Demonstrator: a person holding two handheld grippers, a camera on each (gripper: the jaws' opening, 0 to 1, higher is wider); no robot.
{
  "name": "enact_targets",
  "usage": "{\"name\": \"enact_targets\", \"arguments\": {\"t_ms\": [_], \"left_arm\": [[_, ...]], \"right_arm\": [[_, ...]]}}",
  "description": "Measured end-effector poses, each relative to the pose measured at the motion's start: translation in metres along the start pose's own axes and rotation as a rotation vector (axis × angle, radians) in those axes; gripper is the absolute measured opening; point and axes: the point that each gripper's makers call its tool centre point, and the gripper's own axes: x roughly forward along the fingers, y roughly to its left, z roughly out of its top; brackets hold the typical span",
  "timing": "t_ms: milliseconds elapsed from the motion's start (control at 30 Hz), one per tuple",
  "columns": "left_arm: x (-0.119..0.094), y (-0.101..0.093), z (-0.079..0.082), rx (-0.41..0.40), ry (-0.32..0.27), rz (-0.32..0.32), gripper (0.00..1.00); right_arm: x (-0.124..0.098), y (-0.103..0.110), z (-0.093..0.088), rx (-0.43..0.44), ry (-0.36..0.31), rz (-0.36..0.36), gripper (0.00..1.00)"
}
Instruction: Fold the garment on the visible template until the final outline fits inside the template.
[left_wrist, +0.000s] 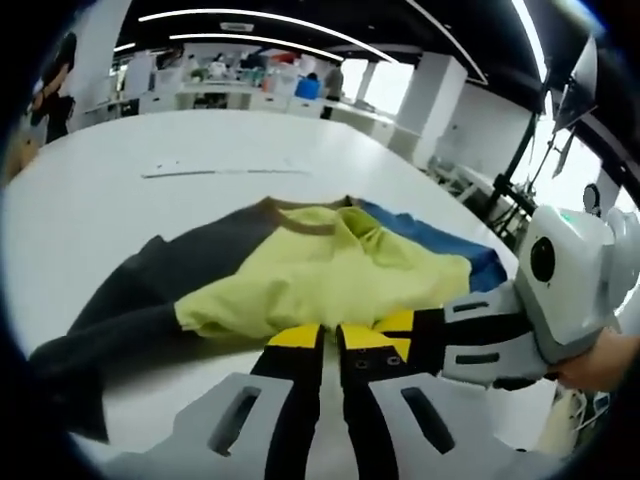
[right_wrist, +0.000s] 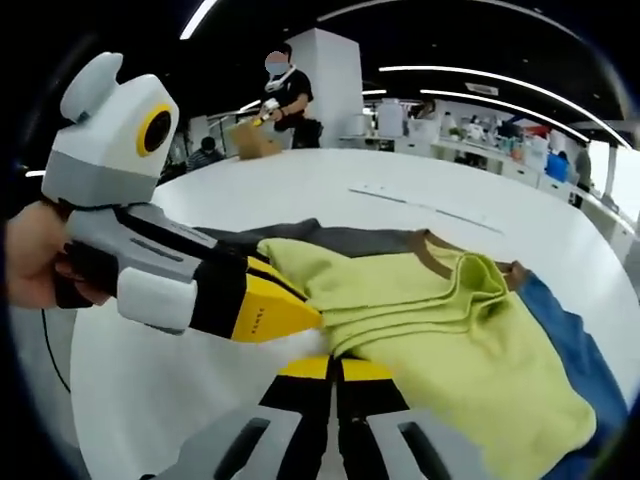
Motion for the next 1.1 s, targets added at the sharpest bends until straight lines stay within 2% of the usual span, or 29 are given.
{"name": "enact_targets", "arguments": {"t_ms": [233,500,667,733,1100], "left_arm": [[-0.011,-0.002,0.008,-0.018,-0.025,-0.013,0.01],[-0.023,-0.008,0.021,-0.025,-0.066,-0.046,0.01],[-0.034,-0.015,0.029,-0.029,-0.086,-0.072,0.01],[-0.040,-0.018,0.031,-0.036,-0.092,-0.082,0.01],[-0.069,-0.024,0.044,-0.037,-0.134,-0.099,0.01]], "right_arm": [[-0.015,0.001,0.007,-0.036,-0.003,0.008,0.00],[-0.035,-0.002,0.016,-0.018,-0.030,0.011,0.00],[-0.054,0.000,0.028,0.011,-0.057,0.028,0.00],[-0.061,0.000,0.029,0.039,-0.059,0.043,0.00],[-0.106,-0.007,0.035,0.060,-0.073,0.034,0.00]]}}
